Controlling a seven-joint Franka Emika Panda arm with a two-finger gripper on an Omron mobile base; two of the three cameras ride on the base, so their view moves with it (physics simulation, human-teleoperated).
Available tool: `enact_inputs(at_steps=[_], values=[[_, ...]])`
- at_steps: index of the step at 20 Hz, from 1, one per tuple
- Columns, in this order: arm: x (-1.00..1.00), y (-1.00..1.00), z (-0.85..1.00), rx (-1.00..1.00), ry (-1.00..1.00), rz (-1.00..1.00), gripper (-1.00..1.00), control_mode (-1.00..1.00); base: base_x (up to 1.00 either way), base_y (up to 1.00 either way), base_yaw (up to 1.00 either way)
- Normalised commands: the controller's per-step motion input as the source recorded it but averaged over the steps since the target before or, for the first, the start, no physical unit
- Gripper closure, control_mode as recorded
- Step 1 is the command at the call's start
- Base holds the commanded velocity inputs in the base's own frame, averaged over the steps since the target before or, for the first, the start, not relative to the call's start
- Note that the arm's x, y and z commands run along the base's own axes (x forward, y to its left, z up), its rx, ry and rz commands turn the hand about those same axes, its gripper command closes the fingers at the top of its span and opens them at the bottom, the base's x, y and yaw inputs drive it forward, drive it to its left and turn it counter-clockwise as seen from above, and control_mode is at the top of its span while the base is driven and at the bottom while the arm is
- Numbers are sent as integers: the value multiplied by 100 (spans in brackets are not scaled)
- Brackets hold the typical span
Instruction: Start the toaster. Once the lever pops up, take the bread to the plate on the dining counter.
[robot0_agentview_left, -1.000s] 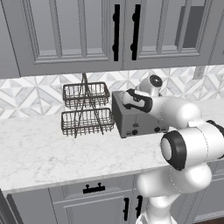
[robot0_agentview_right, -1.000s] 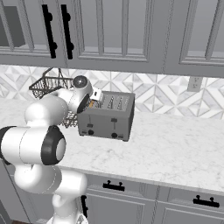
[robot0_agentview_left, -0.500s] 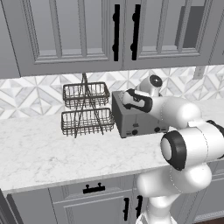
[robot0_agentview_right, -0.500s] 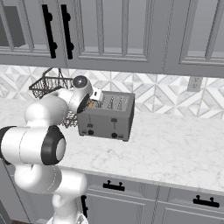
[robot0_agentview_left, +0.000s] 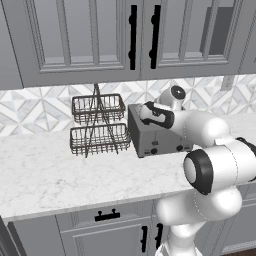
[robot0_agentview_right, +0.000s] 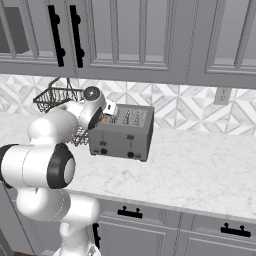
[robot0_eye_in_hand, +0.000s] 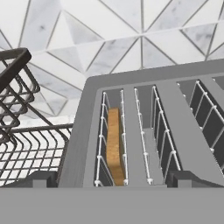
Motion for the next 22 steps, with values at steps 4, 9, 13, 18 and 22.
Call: enact_inputs(at_steps=[4,9,13,18,22], values=[[0,0,0,0,0,0,-100,-100,0,0,0],[0,0,0,0,0,0,-100,-100,0,0,0],[0,0,0,0,0,0,-100,-100,0,0,0],[0,0,0,0,0,0,-100,-100,0,0,0],[0,0,0,0,0,0,-100,-100,0,0,0]])
